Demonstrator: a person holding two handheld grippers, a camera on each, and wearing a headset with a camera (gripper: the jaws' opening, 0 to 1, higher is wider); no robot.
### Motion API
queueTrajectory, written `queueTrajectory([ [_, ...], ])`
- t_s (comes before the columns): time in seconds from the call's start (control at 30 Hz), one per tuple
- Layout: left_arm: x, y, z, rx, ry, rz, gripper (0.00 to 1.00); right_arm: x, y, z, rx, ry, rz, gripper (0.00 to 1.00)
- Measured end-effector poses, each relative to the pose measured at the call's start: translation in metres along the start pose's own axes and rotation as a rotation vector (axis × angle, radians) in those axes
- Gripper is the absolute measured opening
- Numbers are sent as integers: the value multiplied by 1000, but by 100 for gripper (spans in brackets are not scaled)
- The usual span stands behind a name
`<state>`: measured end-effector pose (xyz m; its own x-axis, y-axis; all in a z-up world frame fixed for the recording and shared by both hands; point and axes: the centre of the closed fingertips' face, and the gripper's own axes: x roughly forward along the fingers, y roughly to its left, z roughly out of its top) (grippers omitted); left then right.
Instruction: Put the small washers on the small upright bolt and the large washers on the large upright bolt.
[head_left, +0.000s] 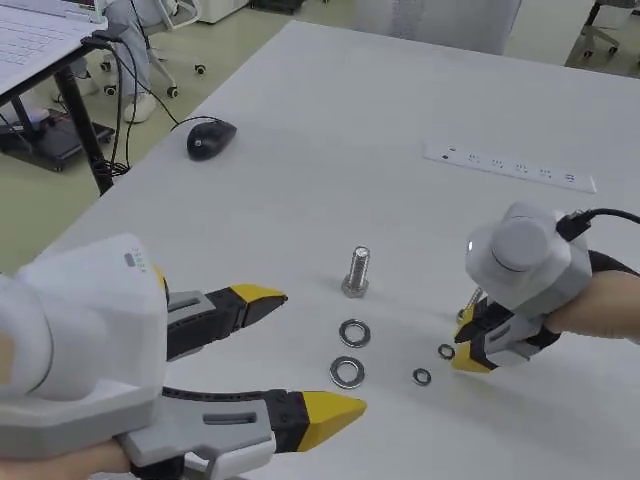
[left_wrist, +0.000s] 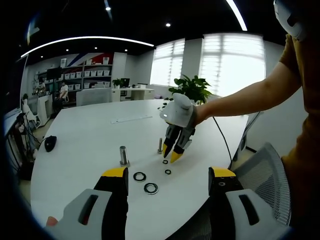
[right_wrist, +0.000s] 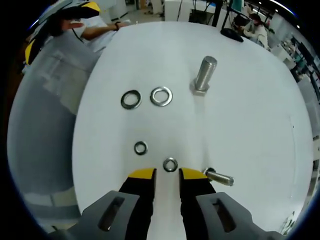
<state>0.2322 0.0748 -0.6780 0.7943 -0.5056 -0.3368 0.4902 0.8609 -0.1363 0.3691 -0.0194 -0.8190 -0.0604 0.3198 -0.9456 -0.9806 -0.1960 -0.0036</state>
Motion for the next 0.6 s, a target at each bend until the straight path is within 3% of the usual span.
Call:
queueTrajectory([
  [0.23,1,2,-1,-3,4,2,64,7,-1,-1,15,9,9,20],
  [0.6,4,3,-1,-10,0,1,64,7,1,2,-34,21,-3,18],
])
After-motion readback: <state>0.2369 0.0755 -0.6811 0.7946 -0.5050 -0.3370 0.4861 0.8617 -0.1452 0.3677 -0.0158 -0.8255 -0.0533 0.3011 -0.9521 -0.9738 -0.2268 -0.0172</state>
